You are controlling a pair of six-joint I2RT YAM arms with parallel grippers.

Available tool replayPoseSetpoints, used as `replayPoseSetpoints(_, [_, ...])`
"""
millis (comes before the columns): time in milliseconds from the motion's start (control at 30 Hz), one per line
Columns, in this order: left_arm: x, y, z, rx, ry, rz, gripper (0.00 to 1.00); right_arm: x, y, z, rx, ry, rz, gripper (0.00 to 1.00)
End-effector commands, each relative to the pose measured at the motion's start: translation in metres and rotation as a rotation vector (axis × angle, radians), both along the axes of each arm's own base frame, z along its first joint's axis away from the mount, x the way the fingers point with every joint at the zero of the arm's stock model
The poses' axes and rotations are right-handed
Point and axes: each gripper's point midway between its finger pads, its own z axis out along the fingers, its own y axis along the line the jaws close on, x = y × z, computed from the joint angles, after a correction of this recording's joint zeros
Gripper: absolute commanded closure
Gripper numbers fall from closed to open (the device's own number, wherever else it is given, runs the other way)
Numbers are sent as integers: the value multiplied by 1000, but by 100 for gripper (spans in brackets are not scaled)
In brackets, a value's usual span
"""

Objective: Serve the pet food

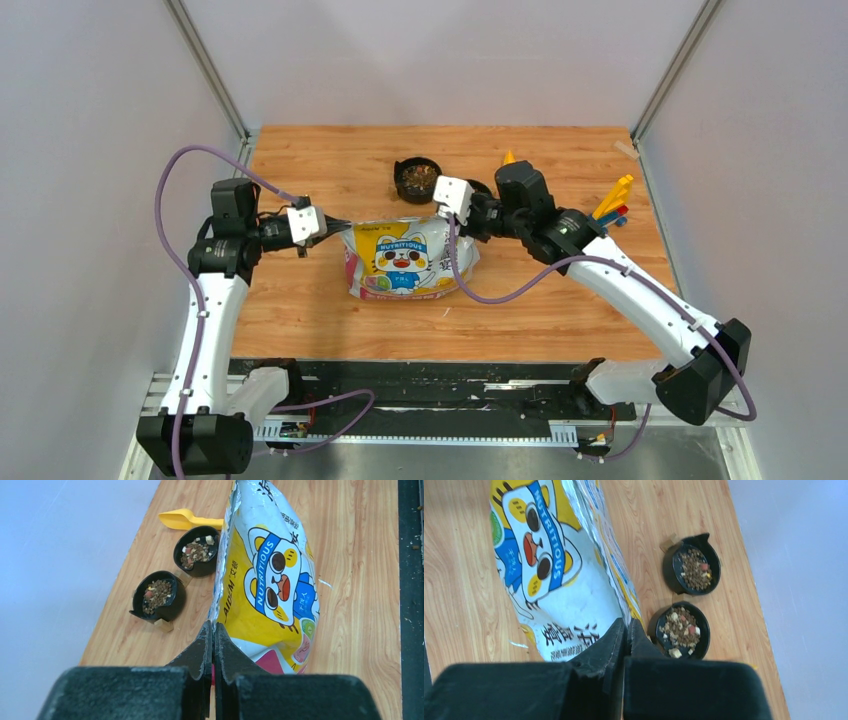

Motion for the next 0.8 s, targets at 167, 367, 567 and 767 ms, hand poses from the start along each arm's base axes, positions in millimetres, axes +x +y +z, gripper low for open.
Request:
replayPoseSetpoints(167, [9, 15, 9, 41, -80, 86, 100, 29, -130, -32, -203, 31, -423, 100])
replayPoseSetpoints(367, [7, 15, 10, 40, -79, 84, 100, 32, -158, -34, -223, 21, -494, 100])
replayPoseSetpoints(567, [7, 14, 11, 36, -76, 70, 92, 34, -174, -17, -185, -10, -550, 100])
replayPoseSetpoints(767, [10, 15, 22, 29, -98, 89, 10, 41, -171, 13, -50, -33, -611, 76])
